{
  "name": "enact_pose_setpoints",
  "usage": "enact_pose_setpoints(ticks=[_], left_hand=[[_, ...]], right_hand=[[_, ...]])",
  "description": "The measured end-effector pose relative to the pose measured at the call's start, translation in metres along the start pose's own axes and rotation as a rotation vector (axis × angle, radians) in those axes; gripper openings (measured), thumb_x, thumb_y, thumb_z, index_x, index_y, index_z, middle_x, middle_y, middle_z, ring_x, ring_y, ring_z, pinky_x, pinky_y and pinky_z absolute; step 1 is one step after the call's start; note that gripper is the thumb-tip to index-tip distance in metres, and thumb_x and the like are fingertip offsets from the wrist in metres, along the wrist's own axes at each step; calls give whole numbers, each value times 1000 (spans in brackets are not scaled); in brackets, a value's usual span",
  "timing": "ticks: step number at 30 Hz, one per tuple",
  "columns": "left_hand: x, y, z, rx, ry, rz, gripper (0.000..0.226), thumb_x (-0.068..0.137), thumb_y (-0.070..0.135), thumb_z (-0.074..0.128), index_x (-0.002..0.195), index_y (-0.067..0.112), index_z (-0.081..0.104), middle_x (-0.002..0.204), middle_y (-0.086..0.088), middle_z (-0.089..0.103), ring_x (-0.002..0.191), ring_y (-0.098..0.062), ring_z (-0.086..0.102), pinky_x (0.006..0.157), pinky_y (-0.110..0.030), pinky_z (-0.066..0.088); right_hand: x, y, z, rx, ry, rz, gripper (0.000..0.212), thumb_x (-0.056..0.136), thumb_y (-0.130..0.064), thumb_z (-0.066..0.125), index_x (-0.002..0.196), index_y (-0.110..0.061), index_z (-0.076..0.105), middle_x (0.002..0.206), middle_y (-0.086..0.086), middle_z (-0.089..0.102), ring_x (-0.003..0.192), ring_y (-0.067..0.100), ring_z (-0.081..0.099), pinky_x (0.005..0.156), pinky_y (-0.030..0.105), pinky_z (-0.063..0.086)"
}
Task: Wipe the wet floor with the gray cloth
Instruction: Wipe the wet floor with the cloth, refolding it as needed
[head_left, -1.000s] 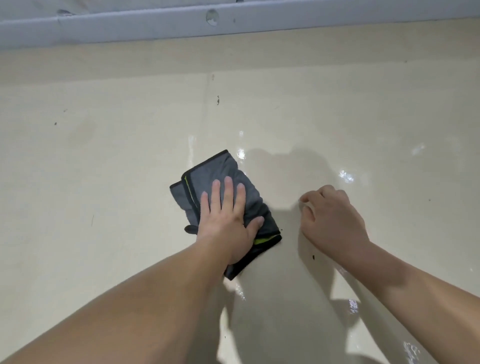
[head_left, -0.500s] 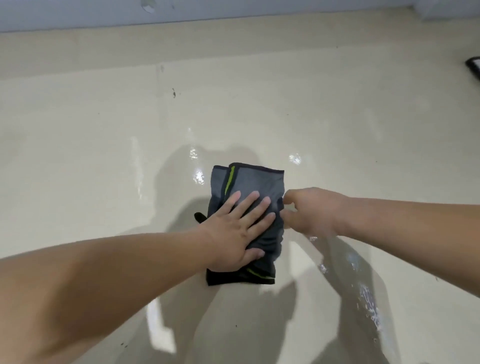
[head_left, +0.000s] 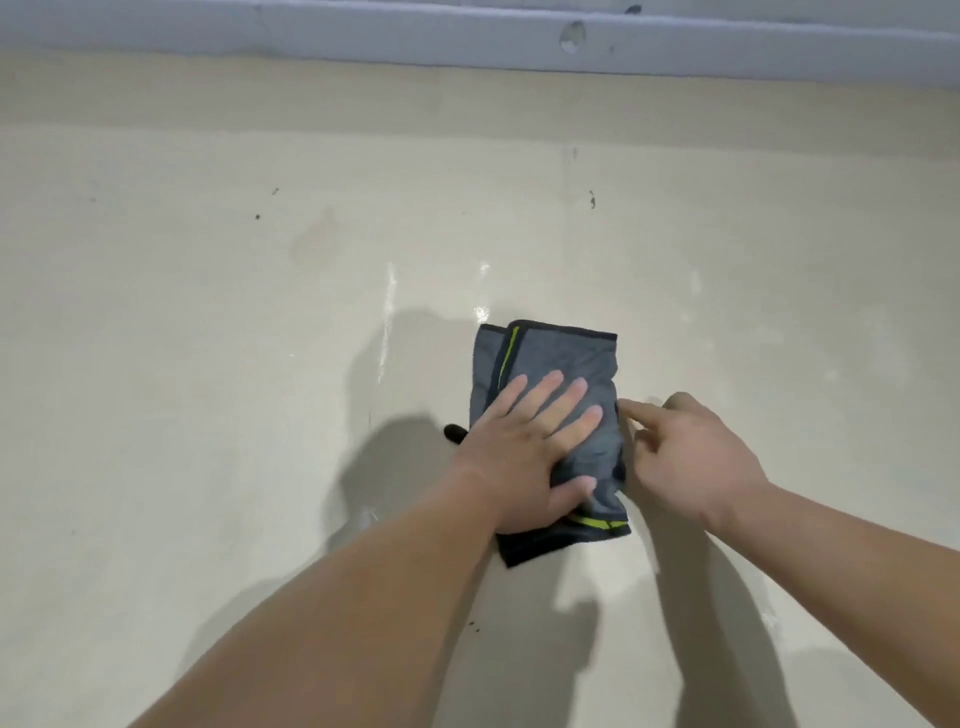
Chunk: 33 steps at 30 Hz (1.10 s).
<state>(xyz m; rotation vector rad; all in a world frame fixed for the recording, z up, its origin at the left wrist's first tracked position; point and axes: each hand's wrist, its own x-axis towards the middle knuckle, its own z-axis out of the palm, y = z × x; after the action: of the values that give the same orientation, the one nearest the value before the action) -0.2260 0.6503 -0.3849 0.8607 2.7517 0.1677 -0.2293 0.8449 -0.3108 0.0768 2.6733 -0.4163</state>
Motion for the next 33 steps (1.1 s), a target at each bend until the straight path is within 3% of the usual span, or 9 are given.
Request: enact_pose_setpoints(ticks=[5,8,10,13,18,21,23,28,33], left_hand=[[-38,-31,6,-70,134,-411,79,97,67,30,164,28,18,173,-1,7,160,-25,-1,127,-51,2],[-66,-18,13,-79,62,-554,79,99,67,20,165,27,5,173,-2,-6,158,-25,-12,126,-52,-2],[-90,2,17,-100,43,-542,78,100,67,17,165,27,1,173,-1,-10,157,-25,-17,126,-54,-2],[-128,30,26,-73,-6,-484,76,102,66,20,165,24,11,173,-3,1,159,-27,-10,125,-58,8],[-161,58,30,-82,-98,-432,76,101,67,28,163,25,19,172,-5,9,159,-28,-4,123,-51,4],[-162,71,15,12,-189,-496,77,102,66,17,164,25,-6,170,-7,-19,155,-29,-26,125,-52,-7],[-160,82,1,0,-250,-587,77,103,62,19,163,24,-12,166,-7,-31,153,-30,-30,126,-50,-9],[-162,103,-9,-136,-266,-735,75,105,51,29,164,13,2,171,-12,-12,157,-32,-11,127,-47,8],[-155,104,-8,-210,-269,-734,78,105,55,28,162,20,-12,167,-17,-26,154,-34,-25,127,-48,-2]], right_hand=[[14,-31,14,-14,11,-111,25,100,-29,44,117,-33,61,101,-4,50,104,22,54,86,42,53],[21,-45,23,-55,13,-179,25,98,-26,42,110,-30,63,102,-4,51,103,22,51,76,36,49],[23,-52,25,-90,5,-202,26,99,-26,40,110,-30,63,105,-3,52,103,21,52,73,35,44],[26,-60,25,-135,-2,-302,22,101,-28,40,108,-24,60,103,-2,54,99,23,55,73,35,46],[30,-75,29,-239,-90,-450,12,94,-22,42,99,-21,52,96,-2,54,92,24,55,73,35,48],[28,-91,33,-259,-131,-494,17,90,-22,44,106,-22,51,104,1,53,102,27,55,78,35,44],[23,-101,39,-297,-134,-502,25,91,-23,47,115,-21,51,114,4,51,111,28,51,79,37,42],[7,-103,56,-474,-36,-551,35,89,-21,54,123,-17,48,122,6,42,114,28,42,72,37,37],[7,-96,64,-596,-11,-604,41,88,-21,53,128,-14,47,127,6,45,113,27,45,57,31,33]])
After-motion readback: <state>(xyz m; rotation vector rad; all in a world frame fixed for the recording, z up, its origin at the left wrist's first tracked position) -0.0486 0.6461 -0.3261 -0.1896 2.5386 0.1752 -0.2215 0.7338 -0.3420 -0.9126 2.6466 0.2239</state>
